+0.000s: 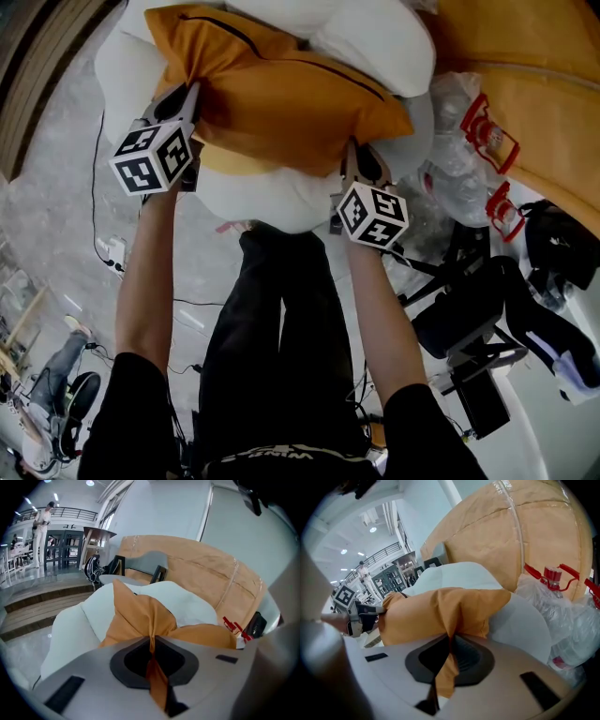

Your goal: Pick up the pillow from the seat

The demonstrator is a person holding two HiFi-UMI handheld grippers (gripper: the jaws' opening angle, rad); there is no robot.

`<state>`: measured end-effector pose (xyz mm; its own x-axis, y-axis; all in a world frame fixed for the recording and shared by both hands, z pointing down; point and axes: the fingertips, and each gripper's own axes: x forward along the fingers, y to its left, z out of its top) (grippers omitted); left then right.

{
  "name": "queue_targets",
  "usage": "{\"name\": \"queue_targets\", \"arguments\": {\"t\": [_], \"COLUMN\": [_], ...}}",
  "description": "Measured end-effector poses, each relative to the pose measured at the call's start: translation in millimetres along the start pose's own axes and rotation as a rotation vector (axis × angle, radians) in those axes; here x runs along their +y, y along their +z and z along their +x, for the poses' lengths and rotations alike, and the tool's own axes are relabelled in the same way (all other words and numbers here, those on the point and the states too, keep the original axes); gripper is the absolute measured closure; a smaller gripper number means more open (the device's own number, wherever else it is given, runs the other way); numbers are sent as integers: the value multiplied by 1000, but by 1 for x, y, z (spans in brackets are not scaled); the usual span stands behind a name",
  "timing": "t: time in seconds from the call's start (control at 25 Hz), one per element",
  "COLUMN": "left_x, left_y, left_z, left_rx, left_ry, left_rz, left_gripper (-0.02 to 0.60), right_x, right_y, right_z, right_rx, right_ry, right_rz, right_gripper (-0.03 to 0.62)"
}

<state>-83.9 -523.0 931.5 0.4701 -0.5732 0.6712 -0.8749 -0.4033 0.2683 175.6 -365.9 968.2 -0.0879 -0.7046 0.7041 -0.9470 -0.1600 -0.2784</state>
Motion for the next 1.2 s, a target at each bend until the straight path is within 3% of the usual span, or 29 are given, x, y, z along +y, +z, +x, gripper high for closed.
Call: {"name": "queue_targets", "arguments": {"t": [0.28, 0.56, 0.88, 1.2], "left_x": [-5, -15, -64, -123], "left_y": [3, 30, 112, 193], "left_z": [-17, -64, -169, -320], "left_rx": [-20, -61, -86, -210], "left_ry": [-30, -53, -64, 7], "left_rz": [3, -1, 11, 95], "left_gripper": [553, 552, 554, 554], "right_x": [2, 18, 45, 92], "right_y": [3, 30, 130, 220], "right_z": [-9, -37, -141, -281], "right_rx": [-16, -50, -137, -213], "right_ry": [7, 38, 87, 145], "right_rz": [2, -12, -73, -154], "right_gripper": [553, 552, 551, 551]}}
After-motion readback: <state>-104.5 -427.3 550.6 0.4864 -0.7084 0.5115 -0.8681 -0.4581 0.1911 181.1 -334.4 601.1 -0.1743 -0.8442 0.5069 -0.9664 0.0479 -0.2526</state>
